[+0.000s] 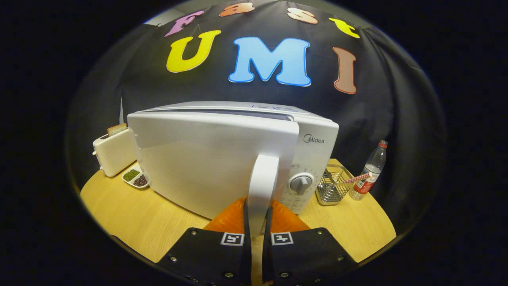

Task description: Open the microwave, put the food inside, and close the microwave door.

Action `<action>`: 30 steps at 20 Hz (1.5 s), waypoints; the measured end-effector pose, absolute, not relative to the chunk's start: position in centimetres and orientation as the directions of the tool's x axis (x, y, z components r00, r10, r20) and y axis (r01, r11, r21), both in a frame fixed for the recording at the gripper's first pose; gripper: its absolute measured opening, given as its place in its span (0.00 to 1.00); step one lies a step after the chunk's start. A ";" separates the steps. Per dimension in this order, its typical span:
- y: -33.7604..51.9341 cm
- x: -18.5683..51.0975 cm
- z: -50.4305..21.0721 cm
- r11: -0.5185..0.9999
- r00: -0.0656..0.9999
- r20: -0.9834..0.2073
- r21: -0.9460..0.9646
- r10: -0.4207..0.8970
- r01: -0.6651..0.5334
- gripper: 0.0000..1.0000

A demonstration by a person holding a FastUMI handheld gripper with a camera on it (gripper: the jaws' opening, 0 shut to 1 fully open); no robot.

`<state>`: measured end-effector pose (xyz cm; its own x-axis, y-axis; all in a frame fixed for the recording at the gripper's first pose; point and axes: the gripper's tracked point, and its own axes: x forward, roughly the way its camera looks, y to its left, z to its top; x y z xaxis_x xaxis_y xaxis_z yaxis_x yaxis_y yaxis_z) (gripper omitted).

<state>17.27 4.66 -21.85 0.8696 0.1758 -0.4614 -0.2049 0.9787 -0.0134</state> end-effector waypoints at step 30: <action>16.6 -1.3 -20.0 0.929 0.816 -0.505 -0.069 0.282 -0.363 0.26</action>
